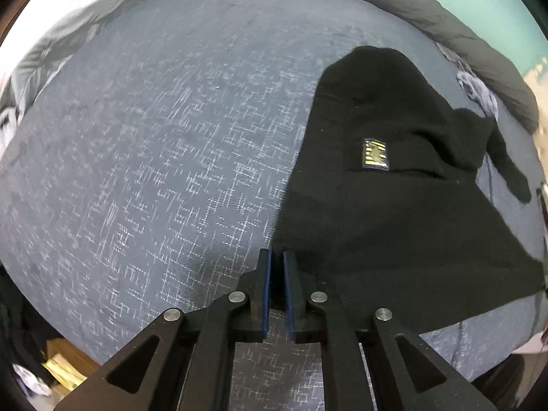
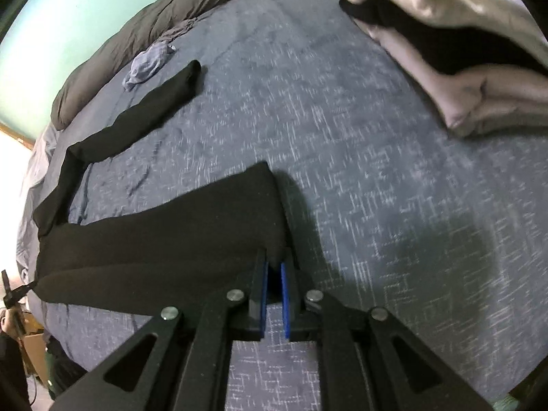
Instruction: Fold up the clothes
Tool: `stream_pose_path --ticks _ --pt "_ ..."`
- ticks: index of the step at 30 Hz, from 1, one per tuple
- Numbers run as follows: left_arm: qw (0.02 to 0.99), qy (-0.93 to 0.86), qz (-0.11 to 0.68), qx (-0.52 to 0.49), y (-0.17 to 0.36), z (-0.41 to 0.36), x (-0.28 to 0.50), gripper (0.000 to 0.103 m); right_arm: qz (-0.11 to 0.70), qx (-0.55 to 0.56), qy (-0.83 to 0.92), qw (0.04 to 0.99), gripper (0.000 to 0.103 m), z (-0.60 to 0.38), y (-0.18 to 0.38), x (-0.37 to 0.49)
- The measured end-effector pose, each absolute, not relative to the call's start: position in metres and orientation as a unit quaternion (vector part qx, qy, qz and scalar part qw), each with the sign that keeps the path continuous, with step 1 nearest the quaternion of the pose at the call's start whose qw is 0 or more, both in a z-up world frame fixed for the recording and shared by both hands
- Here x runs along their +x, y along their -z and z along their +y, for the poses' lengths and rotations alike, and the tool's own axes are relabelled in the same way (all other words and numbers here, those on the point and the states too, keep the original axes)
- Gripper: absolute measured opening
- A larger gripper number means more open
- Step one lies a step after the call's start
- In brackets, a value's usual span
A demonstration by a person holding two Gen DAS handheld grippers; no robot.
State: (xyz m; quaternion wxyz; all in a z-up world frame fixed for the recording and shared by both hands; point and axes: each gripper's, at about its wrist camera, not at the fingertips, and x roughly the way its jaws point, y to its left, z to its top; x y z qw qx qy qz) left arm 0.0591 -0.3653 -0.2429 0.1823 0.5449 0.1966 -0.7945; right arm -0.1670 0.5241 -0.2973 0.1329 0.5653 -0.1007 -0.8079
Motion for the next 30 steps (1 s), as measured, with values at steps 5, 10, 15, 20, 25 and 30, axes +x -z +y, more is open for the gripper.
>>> stream_pose_path --ticks 5,10,15,20,25,30 --pt "0.212 0.804 0.182 0.524 0.218 -0.379 0.067 0.011 -0.093 0.539 0.827 0.131 0.023 0.528 0.275 -0.172" --pt "0.183 0.828 0.158 0.505 0.196 -0.36 0.049 0.023 -0.092 0.517 0.84 0.138 0.039 0.512 0.26 -0.192" --pt "0.141 0.835 0.15 0.51 0.21 -0.334 0.003 0.03 -0.047 0.546 0.826 0.132 0.049 0.483 0.274 -0.213" --pt "0.122 0.831 0.144 0.524 0.231 -0.319 -0.031 0.033 -0.035 0.57 0.813 0.114 0.049 0.479 0.295 -0.225" --pt "0.115 0.826 0.138 0.533 0.246 -0.314 -0.045 0.039 -0.046 0.582 0.803 0.115 0.046 0.486 0.309 -0.224" --pt "0.142 0.825 0.154 0.525 0.246 -0.337 -0.042 0.041 -0.06 0.577 0.805 0.125 0.028 0.491 0.311 -0.222"
